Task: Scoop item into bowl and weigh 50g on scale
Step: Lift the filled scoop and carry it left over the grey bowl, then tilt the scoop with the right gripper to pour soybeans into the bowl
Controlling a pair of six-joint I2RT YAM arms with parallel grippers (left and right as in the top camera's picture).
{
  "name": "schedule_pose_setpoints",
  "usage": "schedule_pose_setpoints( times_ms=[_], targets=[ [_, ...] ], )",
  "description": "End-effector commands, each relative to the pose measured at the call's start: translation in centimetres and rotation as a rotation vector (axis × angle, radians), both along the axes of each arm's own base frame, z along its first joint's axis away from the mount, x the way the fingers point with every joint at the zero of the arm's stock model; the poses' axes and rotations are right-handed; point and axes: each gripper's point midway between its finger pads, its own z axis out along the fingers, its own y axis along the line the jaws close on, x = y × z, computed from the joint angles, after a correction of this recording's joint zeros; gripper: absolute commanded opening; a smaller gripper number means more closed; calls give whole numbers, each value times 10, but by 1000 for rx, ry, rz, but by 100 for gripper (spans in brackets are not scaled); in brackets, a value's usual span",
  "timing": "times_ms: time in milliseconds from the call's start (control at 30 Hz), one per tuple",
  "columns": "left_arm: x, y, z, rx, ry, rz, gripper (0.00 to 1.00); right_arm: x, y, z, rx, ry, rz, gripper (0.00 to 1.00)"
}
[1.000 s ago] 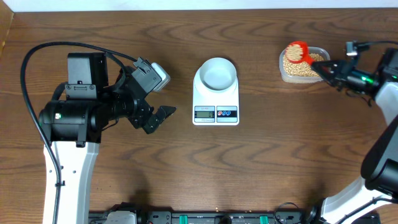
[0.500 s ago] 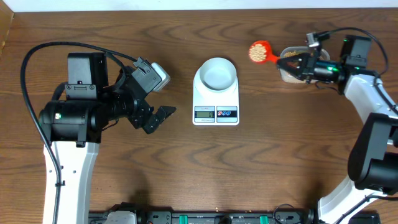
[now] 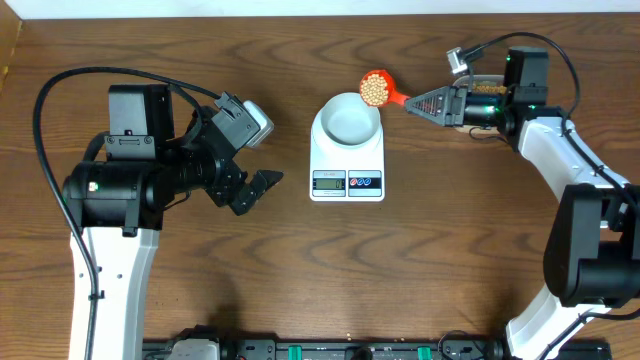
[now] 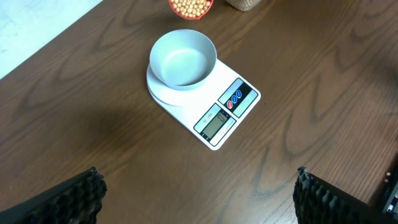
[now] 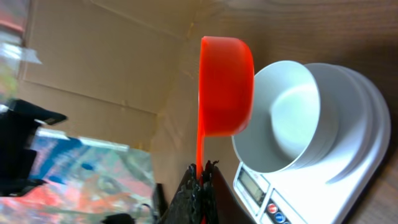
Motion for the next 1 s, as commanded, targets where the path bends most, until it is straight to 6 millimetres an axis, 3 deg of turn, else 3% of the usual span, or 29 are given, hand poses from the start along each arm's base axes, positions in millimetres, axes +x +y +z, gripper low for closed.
schedule_pose_setpoints(
  times_ms=[0, 533, 967],
  targets=[
    [1, -1, 8, -15, -17, -4, 98, 3, 8, -15, -75, -93, 5, 1],
    [1, -1, 8, -15, -17, -4, 99, 6, 15, -25, -191, -315, 48, 1],
    [1, -1, 8, -15, -17, -4, 99, 14, 9, -34, -272, -375, 24, 1]
  ],
)
